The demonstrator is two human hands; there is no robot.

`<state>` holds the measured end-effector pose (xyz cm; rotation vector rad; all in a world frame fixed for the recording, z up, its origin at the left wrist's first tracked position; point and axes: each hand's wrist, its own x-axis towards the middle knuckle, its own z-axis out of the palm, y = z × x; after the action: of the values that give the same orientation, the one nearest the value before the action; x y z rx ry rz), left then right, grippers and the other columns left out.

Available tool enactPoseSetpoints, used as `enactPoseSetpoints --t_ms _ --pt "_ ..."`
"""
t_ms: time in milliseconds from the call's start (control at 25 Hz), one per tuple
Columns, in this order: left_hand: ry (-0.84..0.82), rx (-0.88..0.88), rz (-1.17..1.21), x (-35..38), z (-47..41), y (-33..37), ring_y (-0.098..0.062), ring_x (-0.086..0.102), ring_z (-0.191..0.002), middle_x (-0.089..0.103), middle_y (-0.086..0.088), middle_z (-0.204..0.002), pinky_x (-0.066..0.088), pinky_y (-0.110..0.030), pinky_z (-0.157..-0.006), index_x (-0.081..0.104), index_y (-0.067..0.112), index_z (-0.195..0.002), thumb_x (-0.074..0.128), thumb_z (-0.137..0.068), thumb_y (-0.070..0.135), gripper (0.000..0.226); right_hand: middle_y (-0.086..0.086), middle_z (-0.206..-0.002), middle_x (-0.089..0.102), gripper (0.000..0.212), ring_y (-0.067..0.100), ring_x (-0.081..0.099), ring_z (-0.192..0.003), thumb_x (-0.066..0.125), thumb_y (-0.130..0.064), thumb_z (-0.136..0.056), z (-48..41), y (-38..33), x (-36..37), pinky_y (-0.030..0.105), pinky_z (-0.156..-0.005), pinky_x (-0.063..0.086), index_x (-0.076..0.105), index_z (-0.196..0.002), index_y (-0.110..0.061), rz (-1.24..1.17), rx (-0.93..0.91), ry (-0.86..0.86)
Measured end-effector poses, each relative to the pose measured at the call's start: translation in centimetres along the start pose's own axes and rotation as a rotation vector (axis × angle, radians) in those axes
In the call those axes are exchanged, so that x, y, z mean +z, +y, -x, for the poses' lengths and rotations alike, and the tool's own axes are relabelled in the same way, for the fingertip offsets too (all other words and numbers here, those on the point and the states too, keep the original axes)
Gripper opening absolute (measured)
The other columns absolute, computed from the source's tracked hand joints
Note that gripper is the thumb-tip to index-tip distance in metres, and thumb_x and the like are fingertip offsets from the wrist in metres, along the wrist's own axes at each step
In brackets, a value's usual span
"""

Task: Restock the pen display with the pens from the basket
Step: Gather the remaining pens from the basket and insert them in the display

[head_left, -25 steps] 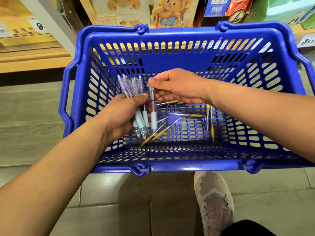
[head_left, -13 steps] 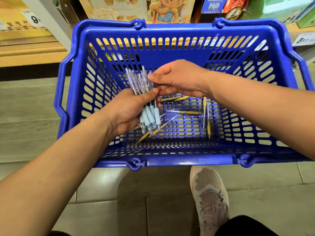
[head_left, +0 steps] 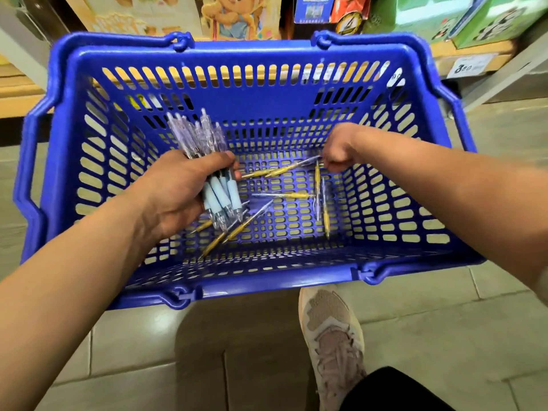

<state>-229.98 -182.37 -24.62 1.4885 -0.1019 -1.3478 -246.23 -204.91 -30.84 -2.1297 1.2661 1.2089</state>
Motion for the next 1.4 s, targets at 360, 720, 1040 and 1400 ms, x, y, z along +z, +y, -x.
enactPoseSetpoints --t_ms 360,720,1040,1400 --pt "0.063 -0.02 0.014 -1.8 -1.8 -0.5 -0.018 0.074 -0.074 0.075 -0.009 -0.082 0.059 -0.027 -0.064 0.067 -0.001 -0.102 0.073 -0.088 0.008 0.018 0.012 -0.106 0.063 0.038 0.013 0.055 -0.064 0.042 -0.005 -0.106 -1.7 -1.0 4.3 0.029 -0.067 0.052 0.043 -0.141 0.009 -0.197 0.097 -0.188" --pt "0.088 -0.014 0.016 -2.1 -1.9 -0.5 -0.016 0.073 -0.069 0.074 -0.008 -0.077 0.059 -0.027 -0.062 0.067 0.0 -0.095 0.071 -0.09 0.007 0.009 0.013 -0.131 0.063 0.032 0.018 0.062 -0.103 0.047 -0.002 -0.104 -2.0 -0.7 5.4 0.036 -0.098 0.055 0.063 -0.131 -0.009 -0.565 0.01 -0.177" --pt "0.071 -0.033 -0.002 -2.4 -1.9 -0.7 -0.016 0.074 -0.071 0.076 -0.008 -0.08 0.059 -0.027 -0.062 0.068 -0.001 -0.1 0.073 -0.088 0.01 0.017 0.008 -0.123 0.069 0.044 0.016 0.066 -0.09 0.063 -0.031 -0.098 -3.3 -1.7 6.3 0.03 -0.09 0.058 0.058 -0.132 -0.003 -0.291 0.021 -0.138" --pt "0.069 -0.03 0.013 -2.8 -2.0 -0.8 -0.016 0.074 -0.069 0.076 -0.007 -0.078 0.059 -0.027 -0.061 0.066 -0.001 -0.101 0.073 -0.088 0.009 0.017 0.008 -0.104 0.073 0.041 0.019 0.069 -0.084 0.062 -0.031 -0.099 -2.9 -2.2 6.1 0.029 -0.08 0.059 0.06 -0.126 0.0 -0.252 -0.009 -0.111"
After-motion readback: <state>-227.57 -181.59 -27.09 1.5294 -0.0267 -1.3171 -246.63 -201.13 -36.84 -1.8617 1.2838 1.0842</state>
